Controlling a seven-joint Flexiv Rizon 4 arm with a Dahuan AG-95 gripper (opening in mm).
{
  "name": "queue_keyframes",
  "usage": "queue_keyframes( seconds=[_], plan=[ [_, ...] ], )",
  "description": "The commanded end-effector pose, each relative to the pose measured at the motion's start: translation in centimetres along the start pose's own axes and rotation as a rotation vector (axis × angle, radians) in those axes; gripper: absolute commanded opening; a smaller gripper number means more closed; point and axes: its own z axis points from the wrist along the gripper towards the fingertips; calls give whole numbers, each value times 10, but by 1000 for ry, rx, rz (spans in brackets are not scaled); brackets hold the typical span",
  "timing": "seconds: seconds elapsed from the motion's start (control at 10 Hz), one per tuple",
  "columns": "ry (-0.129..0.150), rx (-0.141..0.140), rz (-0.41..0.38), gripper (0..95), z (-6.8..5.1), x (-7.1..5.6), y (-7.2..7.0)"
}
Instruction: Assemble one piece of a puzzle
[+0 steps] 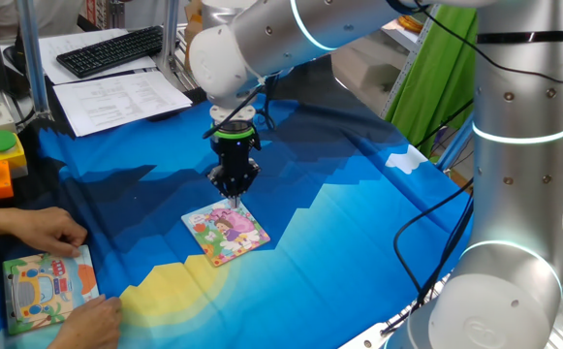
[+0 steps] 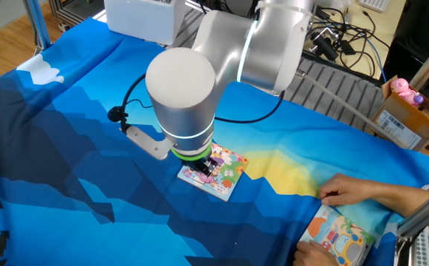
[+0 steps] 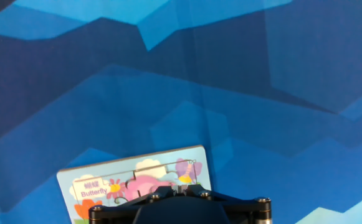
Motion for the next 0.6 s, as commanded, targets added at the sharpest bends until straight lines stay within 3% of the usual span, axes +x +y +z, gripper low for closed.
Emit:
queue_keyframes(
  seconds=[0.1, 0.6],
  plan=[
    [-2, 4, 1, 0, 1, -1, 1],
    [-10, 15, 1, 0, 1, -1, 1]
  ],
)
